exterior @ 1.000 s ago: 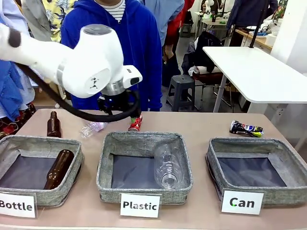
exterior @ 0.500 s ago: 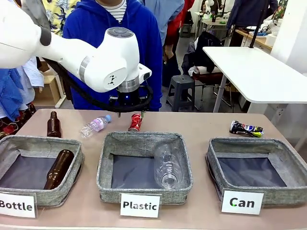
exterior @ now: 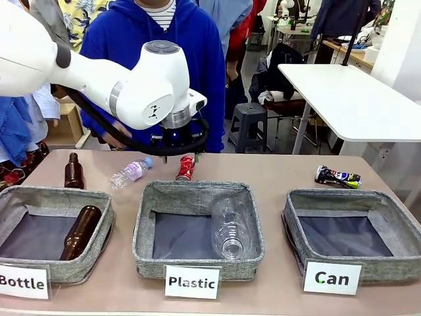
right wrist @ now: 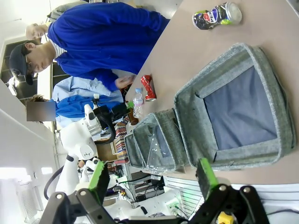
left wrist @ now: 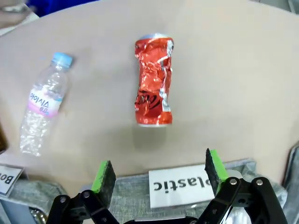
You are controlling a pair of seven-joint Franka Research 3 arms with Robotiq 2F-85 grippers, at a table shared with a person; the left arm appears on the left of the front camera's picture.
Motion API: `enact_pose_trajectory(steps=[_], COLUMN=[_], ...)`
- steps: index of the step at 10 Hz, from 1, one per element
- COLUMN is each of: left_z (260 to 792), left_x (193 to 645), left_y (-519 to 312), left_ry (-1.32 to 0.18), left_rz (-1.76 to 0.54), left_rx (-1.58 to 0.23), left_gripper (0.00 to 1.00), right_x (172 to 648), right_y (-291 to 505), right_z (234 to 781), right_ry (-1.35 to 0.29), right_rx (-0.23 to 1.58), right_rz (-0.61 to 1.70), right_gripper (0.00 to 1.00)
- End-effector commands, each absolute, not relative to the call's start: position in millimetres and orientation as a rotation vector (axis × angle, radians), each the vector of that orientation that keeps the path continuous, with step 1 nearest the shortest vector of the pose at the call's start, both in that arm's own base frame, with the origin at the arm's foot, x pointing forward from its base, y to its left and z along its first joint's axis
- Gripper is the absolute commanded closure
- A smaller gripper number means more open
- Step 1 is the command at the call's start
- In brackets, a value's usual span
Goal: Sort the can waste into the basket.
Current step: Pick up the can waste from the table and place it in the right Fabric basket.
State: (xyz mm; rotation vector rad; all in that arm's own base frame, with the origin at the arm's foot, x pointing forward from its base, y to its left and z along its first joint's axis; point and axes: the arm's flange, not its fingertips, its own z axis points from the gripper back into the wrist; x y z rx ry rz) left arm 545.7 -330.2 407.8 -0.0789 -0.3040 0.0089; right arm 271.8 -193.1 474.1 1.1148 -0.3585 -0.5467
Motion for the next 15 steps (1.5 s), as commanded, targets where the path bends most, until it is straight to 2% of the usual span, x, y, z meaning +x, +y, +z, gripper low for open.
enact_pose_trajectory(steps=[1, 2, 3, 5, 7, 8, 11, 13, 15], left_z=[400.5, 426.8, 473.6, 556.8, 599.2, 617.3, 668.6, 705.9, 715.4], left_x=[566.7, 544.4, 503.1, 405.7, 330.7, 306.6, 262.8, 257.8, 227.8], left_y=[-324.3, -314.3, -293.5, -246.7, -214.8, -196.7, -127.7, -49.0, 33.7], left_ry=[-0.271, -0.280, -0.218, -0.265, -0.349, -0.340, -0.430, -0.480, -0.581], left_rz=[0.073, -0.003, -0.226, -0.508, -0.513, -0.506, -0.287, -0.006, 0.213], left_rx=[-0.159, -0.207, -0.301, -0.426, -0.348, -0.332, -0.241, -0.160, -0.241], left_gripper=[0.00, 0.00, 0.00, 0.00, 0.00, 0.00, 0.00, 0.00, 0.00], right_x=[273.0, 273.0, 273.0, 273.0, 273.0, 273.0, 273.0, 273.0, 273.0], right_y=[-194.2, -194.2, -194.2, -194.2, -194.2, -194.2, -194.2, -194.2, -194.2], right_z=[474.5, 474.5, 474.5, 474.5, 474.5, 474.5, 474.5, 474.5, 474.5], right_ry=[-0.384, -0.384, -0.384, -0.384, -0.384, -0.384, -0.384, -0.384, -0.384], right_rx=[1.135, 1.135, 1.135, 1.135, 1.135, 1.135, 1.135, 1.135, 1.135], right_rz=[-0.528, -0.528, -0.528, -0.528, -0.528, -0.528, -0.528, -0.528, -0.528], right_gripper=[0.00, 0.00, 0.00, 0.00, 0.00, 0.00, 0.00, 0.00, 0.00])
